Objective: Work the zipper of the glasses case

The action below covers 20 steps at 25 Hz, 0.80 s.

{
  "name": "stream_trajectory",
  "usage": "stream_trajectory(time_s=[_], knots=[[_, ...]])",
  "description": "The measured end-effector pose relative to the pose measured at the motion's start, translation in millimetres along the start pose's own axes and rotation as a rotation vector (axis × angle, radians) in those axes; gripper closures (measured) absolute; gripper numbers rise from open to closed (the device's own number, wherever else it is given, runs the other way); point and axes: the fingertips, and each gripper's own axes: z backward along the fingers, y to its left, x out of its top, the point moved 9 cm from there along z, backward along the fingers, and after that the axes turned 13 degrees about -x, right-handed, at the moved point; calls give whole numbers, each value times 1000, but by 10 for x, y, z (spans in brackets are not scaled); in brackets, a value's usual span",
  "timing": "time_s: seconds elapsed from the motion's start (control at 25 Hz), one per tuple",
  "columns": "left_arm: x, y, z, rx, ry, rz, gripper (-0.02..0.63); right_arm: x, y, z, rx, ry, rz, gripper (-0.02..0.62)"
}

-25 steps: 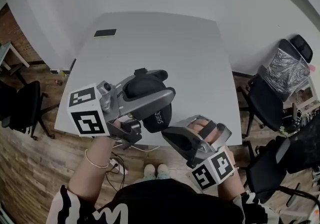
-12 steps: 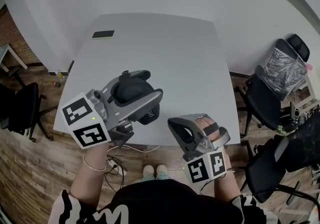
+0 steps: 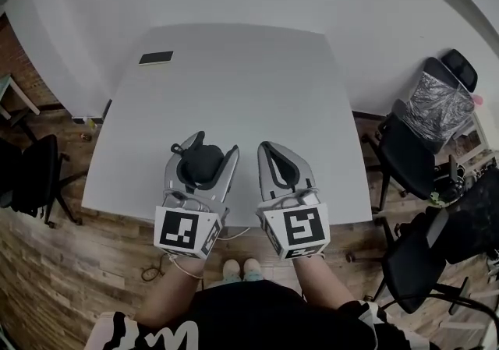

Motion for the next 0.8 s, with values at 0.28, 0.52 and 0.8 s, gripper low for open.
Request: stream_trajectory(time_s=[0.28,0.52,0.8], knots=[[-200,-50,6,61,41,3,347,-13,21,45,-20,-9,-10,591],[-192,-89,-20,42,42,12,347,12,72,47,-12,-18,4,591],[-172,-94,-13,40,39,11,347,51,144,56,-7,-27,42,591]])
